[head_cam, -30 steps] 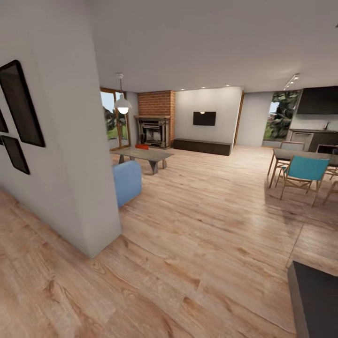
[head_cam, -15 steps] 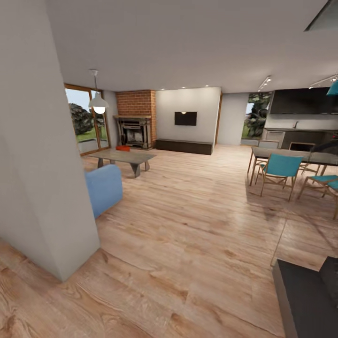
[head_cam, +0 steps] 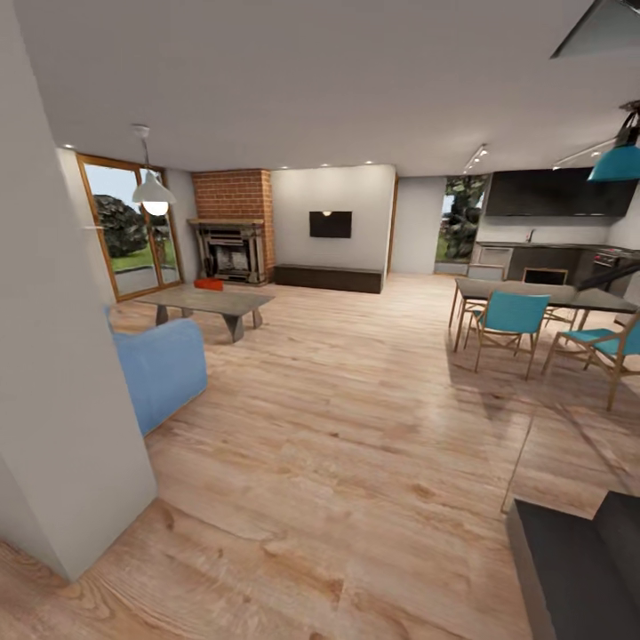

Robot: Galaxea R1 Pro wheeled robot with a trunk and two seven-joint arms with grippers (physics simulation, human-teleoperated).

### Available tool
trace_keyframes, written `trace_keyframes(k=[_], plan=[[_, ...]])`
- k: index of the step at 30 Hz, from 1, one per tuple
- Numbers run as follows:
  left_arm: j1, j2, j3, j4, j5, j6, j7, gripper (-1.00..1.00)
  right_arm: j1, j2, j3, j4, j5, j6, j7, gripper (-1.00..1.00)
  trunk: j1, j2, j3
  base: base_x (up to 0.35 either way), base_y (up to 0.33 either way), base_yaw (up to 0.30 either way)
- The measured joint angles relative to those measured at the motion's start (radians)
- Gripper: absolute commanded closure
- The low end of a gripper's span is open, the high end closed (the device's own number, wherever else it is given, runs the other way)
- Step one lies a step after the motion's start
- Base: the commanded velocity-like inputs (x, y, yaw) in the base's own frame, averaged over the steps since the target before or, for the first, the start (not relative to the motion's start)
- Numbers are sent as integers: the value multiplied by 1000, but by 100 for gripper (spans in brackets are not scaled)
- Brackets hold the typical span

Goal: Move the two storage containers from the living room to the garage. In the garage, place one container on the floor and stack the other container on top of it (either order is fine).

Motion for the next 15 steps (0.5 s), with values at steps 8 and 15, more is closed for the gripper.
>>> trace_keyframes(k=[8, 15], plan=[[0, 0, 0, 0, 0, 0, 0, -100, 0, 1, 0, 0, 1, 0, 0, -100, 0, 0, 0, 321, 0, -1], [0, -1, 0, 0, 0, 0, 0, -100, 0, 1, 0, 0, 1, 0, 0, -100, 0, 0, 0, 321, 0, 0]])
